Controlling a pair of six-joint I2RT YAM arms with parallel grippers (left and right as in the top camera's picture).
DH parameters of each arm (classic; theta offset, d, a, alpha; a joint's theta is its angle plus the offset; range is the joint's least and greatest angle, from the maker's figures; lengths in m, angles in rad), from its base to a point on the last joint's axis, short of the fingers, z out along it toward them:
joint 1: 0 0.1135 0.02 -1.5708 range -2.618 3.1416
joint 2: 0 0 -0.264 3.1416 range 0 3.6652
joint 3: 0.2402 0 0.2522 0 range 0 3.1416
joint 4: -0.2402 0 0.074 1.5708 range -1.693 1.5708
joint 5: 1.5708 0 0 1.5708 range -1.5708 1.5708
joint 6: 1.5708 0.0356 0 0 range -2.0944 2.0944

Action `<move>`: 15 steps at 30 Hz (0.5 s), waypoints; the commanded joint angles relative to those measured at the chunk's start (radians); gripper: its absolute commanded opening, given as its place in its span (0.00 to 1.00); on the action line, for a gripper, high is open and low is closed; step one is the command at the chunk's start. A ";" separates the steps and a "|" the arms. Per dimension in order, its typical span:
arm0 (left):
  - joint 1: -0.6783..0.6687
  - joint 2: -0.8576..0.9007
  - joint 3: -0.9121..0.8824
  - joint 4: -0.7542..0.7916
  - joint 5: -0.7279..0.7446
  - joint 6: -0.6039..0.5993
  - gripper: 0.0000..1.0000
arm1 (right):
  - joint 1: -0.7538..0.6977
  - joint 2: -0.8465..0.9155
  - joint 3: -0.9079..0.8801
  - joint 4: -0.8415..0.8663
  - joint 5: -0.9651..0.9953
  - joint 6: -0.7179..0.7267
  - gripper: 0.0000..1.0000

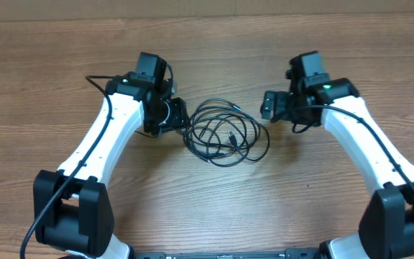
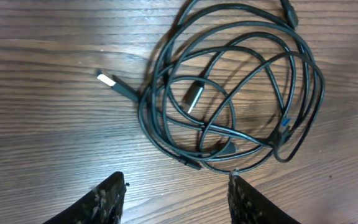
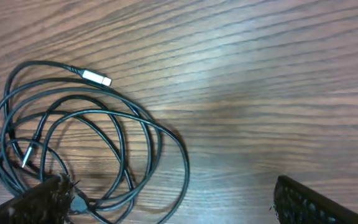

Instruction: Untangle cables

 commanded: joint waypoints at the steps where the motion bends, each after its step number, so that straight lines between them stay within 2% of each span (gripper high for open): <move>1: -0.037 0.007 -0.035 0.018 -0.007 -0.048 0.51 | -0.032 -0.025 0.027 -0.018 -0.021 0.002 1.00; 7: -0.084 0.021 -0.122 0.074 -0.060 -0.241 0.52 | -0.052 -0.025 0.027 -0.055 -0.021 0.002 1.00; 12: -0.108 0.025 -0.204 0.196 -0.090 -0.326 0.51 | -0.053 -0.025 0.027 -0.064 -0.021 0.002 1.00; 15: -0.119 0.026 -0.233 0.255 -0.153 -0.336 0.48 | -0.053 -0.025 0.027 -0.065 -0.022 0.002 1.00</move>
